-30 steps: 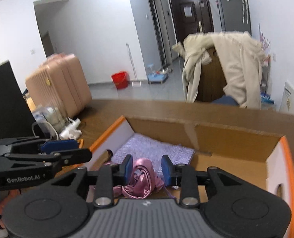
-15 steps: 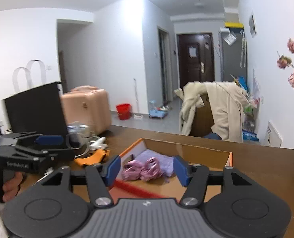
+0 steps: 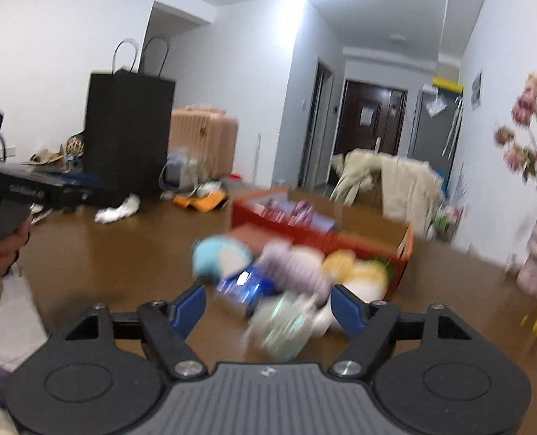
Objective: Organize soft objects
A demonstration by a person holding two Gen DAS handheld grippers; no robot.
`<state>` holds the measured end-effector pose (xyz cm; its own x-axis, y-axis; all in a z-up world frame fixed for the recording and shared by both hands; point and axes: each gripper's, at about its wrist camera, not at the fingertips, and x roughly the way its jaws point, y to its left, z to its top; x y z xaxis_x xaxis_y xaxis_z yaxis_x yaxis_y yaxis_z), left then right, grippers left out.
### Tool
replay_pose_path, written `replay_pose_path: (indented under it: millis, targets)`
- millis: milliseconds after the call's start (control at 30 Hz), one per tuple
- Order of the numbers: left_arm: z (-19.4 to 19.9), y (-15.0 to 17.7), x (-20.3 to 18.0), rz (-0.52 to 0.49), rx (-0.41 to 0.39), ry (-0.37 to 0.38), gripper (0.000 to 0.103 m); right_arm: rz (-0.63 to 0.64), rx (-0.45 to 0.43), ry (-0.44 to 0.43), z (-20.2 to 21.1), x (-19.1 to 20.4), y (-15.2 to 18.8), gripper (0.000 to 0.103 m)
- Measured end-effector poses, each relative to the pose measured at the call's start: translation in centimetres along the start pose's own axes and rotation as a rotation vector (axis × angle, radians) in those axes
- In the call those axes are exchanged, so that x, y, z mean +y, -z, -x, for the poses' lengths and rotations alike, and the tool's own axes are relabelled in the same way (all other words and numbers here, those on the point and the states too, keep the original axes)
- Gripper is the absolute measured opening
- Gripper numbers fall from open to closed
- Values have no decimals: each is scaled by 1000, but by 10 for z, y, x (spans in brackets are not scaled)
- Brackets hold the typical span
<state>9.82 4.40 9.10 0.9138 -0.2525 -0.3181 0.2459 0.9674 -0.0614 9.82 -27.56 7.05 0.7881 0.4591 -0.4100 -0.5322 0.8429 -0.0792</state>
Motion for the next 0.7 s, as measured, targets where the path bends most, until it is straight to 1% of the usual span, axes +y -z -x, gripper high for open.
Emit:
replay_pose_path:
  millis: [33,133,233,333,433,500,567,667,700]
  targets:
    - [-3,1,-1,-9,15,5,99,-7,21,3,-2,4,7,75]
    - [-8,1,-3,-1,10,4,99,-28,59,-23,-6,8,18,75]
    - [-12,2,-7,0,8,17,99,-34,54,-15,-9,9,19,75]
    - [-23,6,-11,1,29,19,99,-95,47,9,-14,-1,18,74]
    - [-43,8,-15,-7,54,4,99,-179,43,34,-23,-17,20,73]
    - [-61,8,-16,-3,68,-3,99,-211,41,44,-34,-27,21,71]
    - [-81,6,-18,0,95,-1,97,-227,52,44,-46,-35,23,71]
    - [-108,4,-21,1,124,-1,89,-231,63,35,-61,-39,22,70]
    - [-115,4,-22,1,131,-2,85,-229,62,28,-65,-40,22,70]
